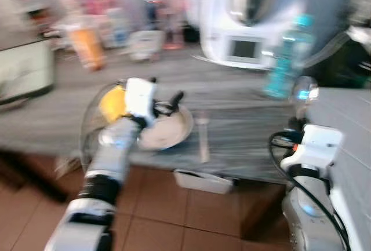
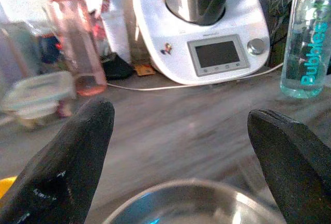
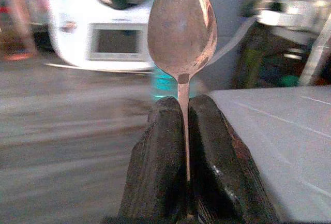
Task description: Setting the table
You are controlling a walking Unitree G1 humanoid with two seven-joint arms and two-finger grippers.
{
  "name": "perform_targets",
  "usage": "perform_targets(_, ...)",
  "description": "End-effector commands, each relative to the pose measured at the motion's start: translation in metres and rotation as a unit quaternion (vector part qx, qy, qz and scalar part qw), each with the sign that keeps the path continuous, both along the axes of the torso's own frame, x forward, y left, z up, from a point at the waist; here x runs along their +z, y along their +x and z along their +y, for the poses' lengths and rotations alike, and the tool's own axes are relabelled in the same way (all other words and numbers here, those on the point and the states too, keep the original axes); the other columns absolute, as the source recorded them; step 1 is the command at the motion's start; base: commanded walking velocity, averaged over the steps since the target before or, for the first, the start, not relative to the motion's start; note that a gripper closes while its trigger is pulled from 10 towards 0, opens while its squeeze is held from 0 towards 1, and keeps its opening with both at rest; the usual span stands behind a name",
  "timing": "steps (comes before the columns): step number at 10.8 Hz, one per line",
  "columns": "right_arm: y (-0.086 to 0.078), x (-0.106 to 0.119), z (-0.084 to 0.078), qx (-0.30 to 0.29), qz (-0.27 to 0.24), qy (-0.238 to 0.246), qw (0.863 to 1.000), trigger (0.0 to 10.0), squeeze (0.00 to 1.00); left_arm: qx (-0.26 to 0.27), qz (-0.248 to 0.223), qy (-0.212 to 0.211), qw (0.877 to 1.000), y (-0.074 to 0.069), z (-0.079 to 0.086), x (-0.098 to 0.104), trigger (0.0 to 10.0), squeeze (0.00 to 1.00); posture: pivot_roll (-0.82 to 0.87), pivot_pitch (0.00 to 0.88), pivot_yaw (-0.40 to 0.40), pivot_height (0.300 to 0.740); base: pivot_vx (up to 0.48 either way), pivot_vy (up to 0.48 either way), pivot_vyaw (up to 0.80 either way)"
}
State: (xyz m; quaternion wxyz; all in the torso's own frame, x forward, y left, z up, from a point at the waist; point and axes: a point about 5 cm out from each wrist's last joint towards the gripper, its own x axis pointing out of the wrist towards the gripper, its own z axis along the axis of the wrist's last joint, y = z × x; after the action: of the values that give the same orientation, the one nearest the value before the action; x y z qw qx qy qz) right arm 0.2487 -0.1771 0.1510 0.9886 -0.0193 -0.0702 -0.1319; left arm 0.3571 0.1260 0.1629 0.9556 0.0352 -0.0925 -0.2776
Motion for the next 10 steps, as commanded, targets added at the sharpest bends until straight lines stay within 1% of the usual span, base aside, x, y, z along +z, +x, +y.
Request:
perform_targets(1, 0.000, 0.001, 0.000, 0.004, -0.003, -0.001, 1.000, 10.0, 0.00, -0.026, -0.002, 0.010, 1.000, -0.003, 0.001, 0.005, 10.0, 0.00, -0.01, 0.077, 0.054, 0.740, 0.000, 0.000, 0.00)
perform_targets(2, 0.001, 0.001, 0.002, 0.007, -0.003, 0.001, 1.000, 10.0, 0.00, -0.066, 0.010, 0.024, 0.997, -0.009, 0.009, 0.001, 10.0, 0.00, 0.00, 0.081, 0.049, 0.740, 0.000, 0.000, 0.00)
perform_targets(3, 0.002, 0.002, 0.003, 0.013, -0.003, 0.003, 1.000, 10.0, 0.00, -0.111, 0.024, 0.036, 0.993, -0.017, 0.010, -0.003, 10.0, 0.00, 0.00, 0.083, 0.046, 0.740, 0.000, 0.000, 0.00)
perform_targets(4, 0.004, 0.005, 0.006, 0.025, -0.009, 0.011, 1.000, 10.0, 0.00, -0.166, 0.034, 0.054, 0.984, -0.028, 0.007, -0.008, 10.0, 0.00, 0.01, 0.088, 0.044, 0.740, 0.000, 0.000, 0.00)
perform_targets(5, 0.005, 0.007, 0.009, 0.035, -0.011, 0.017, 0.999, 10.0, 0.00, -0.191, 0.045, 0.059, 0.979, -0.032, 0.006, -0.009, 10.0, 0.00, 0.01, 0.089, 0.045, 0.740, 0.000, 0.000, 0.00)
perform_targets(6, 0.009, 0.006, 0.014, 0.051, -0.004, 0.038, 0.998, 10.0, 0.00, -0.214, 0.052, 0.073, 0.973, -0.037, 0.005, -0.009, 10.0, 0.00, 0.01, 0.094, 0.046, 0.740, 0.000, 0.000, 0.00)
perform_targets(8, 0.017, -0.004, 0.023, 0.070, 0.031, 0.053, 0.996, 10.0, 0.00, -0.222, 0.058, 0.074, 0.970, -0.038, 0.006, -0.009, 10.0, 0.00, 0.01, 0.097, 0.050, 0.740, 0.000, 0.000, 0.00)
perform_targets(9, 0.019, -0.006, 0.026, 0.074, 0.039, 0.053, 0.995, 10.0, 0.00, -0.224, 0.059, 0.074, 0.970, -0.038, 0.006, -0.009, 10.0, 0.00, 0.01, 0.097, 0.050, 0.740, 0.000, 0.000, 0.00)
perform_targets(10, 0.024, -0.019, 0.038, 0.091, 0.076, 0.084, 0.989, 10.0, 0.00, -0.231, 0.063, 0.075, 0.968, -0.040, 0.005, -0.008, 10.0, 0.00, 0.00, 0.095, 0.047, 0.740, 0.000, 0.000, 0.00)
